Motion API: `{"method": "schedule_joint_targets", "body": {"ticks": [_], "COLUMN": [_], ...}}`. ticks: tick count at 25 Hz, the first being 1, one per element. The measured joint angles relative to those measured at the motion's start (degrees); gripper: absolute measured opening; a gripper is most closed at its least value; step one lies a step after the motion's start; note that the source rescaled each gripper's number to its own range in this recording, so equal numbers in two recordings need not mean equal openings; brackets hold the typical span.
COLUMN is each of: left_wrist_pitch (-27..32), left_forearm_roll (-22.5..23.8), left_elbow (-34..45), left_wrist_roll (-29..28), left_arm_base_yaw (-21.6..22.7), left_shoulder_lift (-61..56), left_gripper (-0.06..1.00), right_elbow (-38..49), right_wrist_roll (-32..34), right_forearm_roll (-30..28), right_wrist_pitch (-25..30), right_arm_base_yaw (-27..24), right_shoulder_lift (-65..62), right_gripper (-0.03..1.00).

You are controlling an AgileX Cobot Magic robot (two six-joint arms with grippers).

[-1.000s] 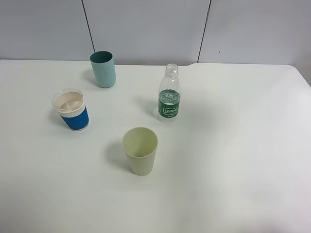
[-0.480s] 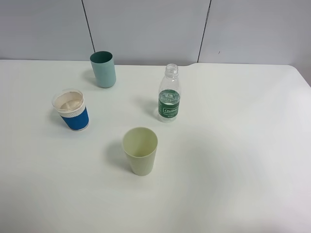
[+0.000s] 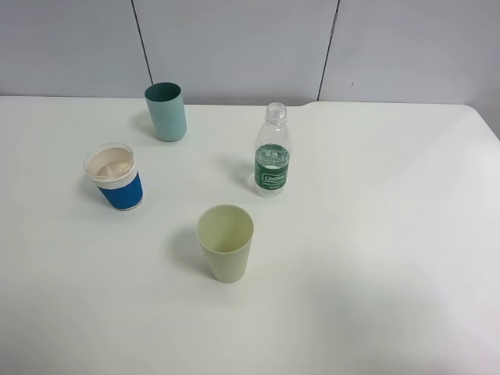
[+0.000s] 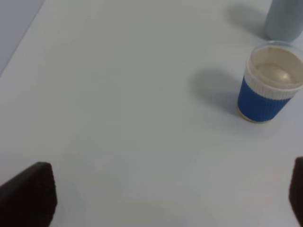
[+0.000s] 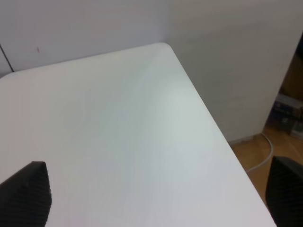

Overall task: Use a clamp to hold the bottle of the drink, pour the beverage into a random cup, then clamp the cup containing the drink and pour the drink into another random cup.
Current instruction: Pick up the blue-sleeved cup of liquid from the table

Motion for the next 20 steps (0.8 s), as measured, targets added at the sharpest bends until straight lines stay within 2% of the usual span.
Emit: {"method": "schedule_joint_targets", "body": {"ticks": [6,12,20], "left_wrist_pitch": [0.0,0.0,0.0], "left_forearm_roll": [0.0,0.0,0.0], "left_elbow": [0.0,0.0,0.0], "left_wrist_roll": [0.0,0.0,0.0], "left_arm_base_yaw": [0.0,0.0,0.0], "left_shoulder_lift": [0.0,0.0,0.0], "left_gripper": [1.0,1.0,1.0], "right_elbow": [1.1,8.4,17.0], "right_wrist_roll": [-8.7,-13.6,-15.7], "right_forearm_roll": [7.6,14.7,16.9], "right_wrist_pitch": [-1.3,-4.1,-8.3], "right_arm_base_yaw": [0.0,0.0,0.0], "right_shoulder_lift": [-5.0,-7.4,-7.4], "right_gripper": [0.77,0.77,0.77]}}
